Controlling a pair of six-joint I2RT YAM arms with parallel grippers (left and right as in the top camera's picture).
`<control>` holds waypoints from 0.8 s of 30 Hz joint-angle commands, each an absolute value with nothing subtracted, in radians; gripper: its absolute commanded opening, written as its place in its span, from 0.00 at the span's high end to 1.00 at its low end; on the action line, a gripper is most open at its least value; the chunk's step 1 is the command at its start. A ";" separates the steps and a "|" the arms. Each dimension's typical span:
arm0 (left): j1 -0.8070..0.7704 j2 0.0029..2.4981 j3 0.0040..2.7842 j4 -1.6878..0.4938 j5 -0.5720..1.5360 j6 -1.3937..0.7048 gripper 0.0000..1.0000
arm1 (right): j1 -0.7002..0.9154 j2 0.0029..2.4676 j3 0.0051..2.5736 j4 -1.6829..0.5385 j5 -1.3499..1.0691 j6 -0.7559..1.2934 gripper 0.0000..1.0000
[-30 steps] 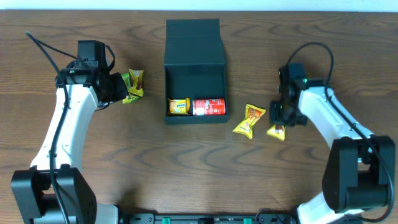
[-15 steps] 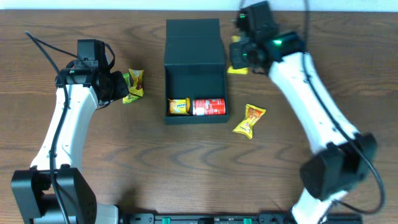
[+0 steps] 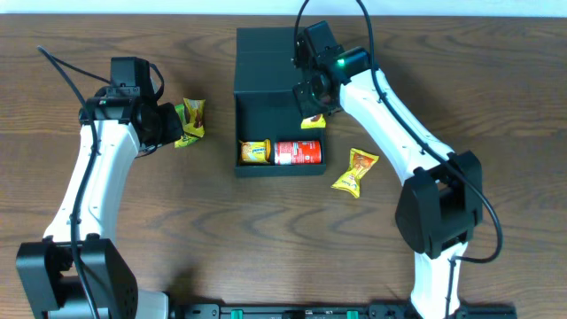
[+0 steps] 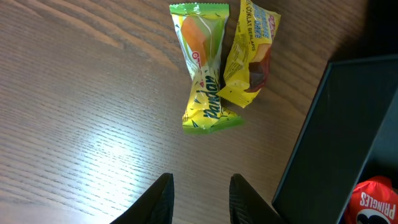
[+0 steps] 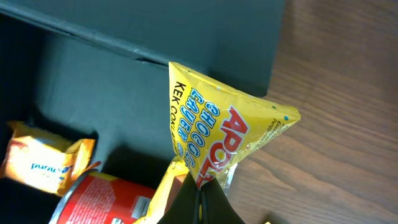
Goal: Pack container
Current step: 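Carry the Apollo packet into the box and release it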
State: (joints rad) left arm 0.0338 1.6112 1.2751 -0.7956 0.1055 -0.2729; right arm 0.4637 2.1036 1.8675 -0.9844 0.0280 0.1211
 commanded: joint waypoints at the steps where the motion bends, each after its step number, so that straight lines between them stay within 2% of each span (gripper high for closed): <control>1: 0.037 1.612 1.271 -0.797 0.109 -0.278 0.69 | 0.484 2.101 1.891 -0.992 -0.005 0.107 0.99; 24: 0.037 1.612 1.271 -0.800 0.109 -0.295 0.68 | 0.522 2.165 1.888 -1.032 0.098 0.204 0.98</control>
State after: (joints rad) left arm 0.0338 1.6112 1.2751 -0.7963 0.1051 -0.2886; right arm 0.5167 2.1494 1.8687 -1.0325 0.0605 0.1730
